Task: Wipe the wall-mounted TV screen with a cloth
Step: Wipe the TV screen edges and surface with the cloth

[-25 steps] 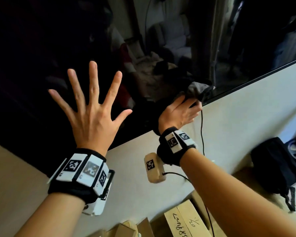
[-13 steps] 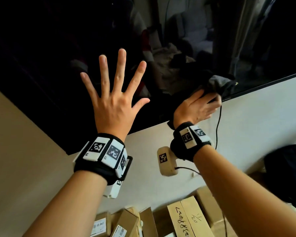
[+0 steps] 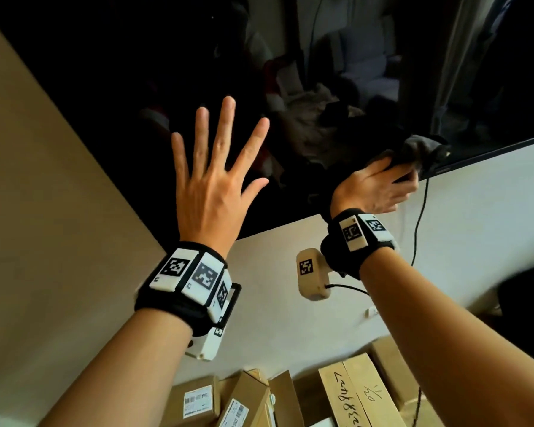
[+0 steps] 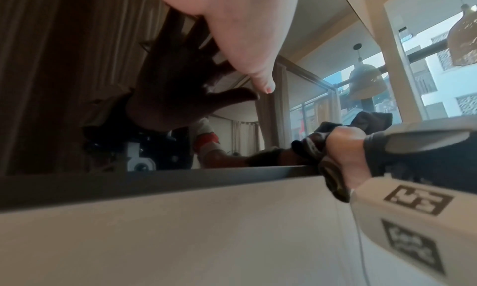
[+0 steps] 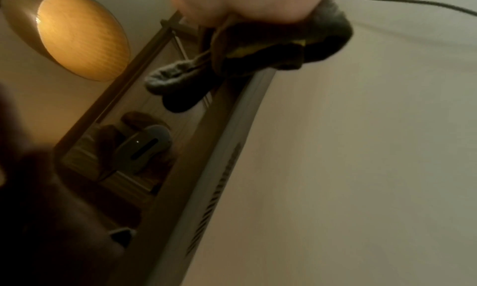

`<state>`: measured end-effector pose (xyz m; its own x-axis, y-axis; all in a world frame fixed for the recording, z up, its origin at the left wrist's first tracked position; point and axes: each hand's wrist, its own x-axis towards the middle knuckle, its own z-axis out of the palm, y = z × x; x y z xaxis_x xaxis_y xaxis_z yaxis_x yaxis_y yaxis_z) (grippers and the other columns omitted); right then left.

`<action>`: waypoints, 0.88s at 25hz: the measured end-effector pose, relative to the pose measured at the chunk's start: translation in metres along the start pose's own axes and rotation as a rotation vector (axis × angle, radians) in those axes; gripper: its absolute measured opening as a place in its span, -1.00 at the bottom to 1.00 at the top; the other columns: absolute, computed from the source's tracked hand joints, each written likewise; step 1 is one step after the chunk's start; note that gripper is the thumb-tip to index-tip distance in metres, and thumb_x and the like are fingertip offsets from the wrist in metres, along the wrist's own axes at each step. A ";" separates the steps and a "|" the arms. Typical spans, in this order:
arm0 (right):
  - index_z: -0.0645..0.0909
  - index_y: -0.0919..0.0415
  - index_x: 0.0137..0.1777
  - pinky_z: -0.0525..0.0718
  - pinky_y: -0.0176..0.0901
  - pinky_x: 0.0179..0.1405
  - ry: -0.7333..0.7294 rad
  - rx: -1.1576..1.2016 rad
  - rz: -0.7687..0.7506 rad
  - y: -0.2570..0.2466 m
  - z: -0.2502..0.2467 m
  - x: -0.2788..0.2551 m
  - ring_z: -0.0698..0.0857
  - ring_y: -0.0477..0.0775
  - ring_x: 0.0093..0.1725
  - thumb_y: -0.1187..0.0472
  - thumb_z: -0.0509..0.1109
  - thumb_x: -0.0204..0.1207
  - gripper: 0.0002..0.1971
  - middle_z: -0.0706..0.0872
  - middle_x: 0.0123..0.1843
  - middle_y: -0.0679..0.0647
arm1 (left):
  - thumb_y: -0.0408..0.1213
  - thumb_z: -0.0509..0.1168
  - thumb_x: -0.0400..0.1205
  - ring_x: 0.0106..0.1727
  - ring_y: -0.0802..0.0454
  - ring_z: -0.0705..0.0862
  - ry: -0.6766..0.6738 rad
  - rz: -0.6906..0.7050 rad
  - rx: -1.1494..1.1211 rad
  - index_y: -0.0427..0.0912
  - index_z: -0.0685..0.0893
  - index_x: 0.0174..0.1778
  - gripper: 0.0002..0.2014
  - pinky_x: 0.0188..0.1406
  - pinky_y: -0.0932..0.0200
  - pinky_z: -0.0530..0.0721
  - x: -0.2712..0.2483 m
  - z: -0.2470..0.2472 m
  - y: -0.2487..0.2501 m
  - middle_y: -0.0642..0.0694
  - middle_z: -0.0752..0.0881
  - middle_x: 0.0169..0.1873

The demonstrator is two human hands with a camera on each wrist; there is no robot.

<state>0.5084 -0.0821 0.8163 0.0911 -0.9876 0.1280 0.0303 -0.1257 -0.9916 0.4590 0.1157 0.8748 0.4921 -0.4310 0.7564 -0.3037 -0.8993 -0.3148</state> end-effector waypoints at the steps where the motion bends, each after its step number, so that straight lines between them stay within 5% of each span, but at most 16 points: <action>1: 0.37 0.35 0.42 0.41 0.18 0.15 -0.010 0.011 -0.004 -0.002 0.001 -0.020 0.45 0.31 0.22 0.07 0.06 0.61 -0.52 0.43 0.36 0.30 | 0.10 0.28 0.66 0.71 -0.32 0.02 -0.010 -0.025 0.002 0.15 0.10 0.73 -0.26 0.61 -0.44 0.01 -0.008 -0.002 -0.013 -0.23 0.07 0.72; 5: 0.36 0.41 0.36 0.35 0.16 0.15 -0.182 -0.030 -0.158 -0.001 -0.003 -0.132 0.35 0.27 0.21 0.07 0.04 0.60 -0.53 0.40 0.36 0.37 | 0.08 0.33 0.63 0.72 -0.24 0.02 -0.055 -0.003 0.032 0.17 0.09 0.73 -0.22 0.62 -0.42 0.02 -0.022 -0.004 -0.038 -0.18 0.07 0.72; 13: 0.40 0.40 0.35 0.39 0.15 0.12 -0.045 0.056 -0.076 -0.012 0.005 -0.135 0.46 0.31 0.20 0.04 -0.01 0.59 -0.50 0.45 0.30 0.33 | -0.02 0.38 0.61 0.71 -0.18 0.10 -0.028 0.154 -0.014 0.08 0.18 0.72 -0.23 0.66 -0.18 -0.02 -0.035 0.000 -0.073 -0.18 0.16 0.71; 19: 0.35 0.37 0.36 0.28 0.10 0.18 -0.223 0.045 -0.152 -0.008 0.002 -0.221 0.32 0.21 0.20 0.06 0.00 0.57 -0.52 0.40 0.33 0.33 | -0.18 0.43 0.60 0.70 -0.19 0.13 -0.021 0.202 -0.120 -0.07 0.25 0.71 -0.24 0.68 -0.13 0.07 -0.057 0.002 -0.100 -0.21 0.20 0.69; 22: 0.20 0.22 0.39 0.21 -0.06 0.13 -0.254 0.072 -0.179 -0.013 0.001 -0.254 0.30 0.16 0.14 0.09 0.03 0.57 -0.58 0.39 0.32 0.32 | -0.46 0.39 0.63 0.70 -0.18 0.16 0.033 0.199 -0.172 -0.15 0.31 0.68 -0.31 0.69 -0.13 0.14 -0.078 0.004 -0.115 -0.22 0.24 0.67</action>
<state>0.4857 0.1700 0.7964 0.3235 -0.8940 0.3101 0.1381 -0.2796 -0.9501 0.4589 0.2523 0.8497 0.3826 -0.5932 0.7084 -0.5279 -0.7695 -0.3593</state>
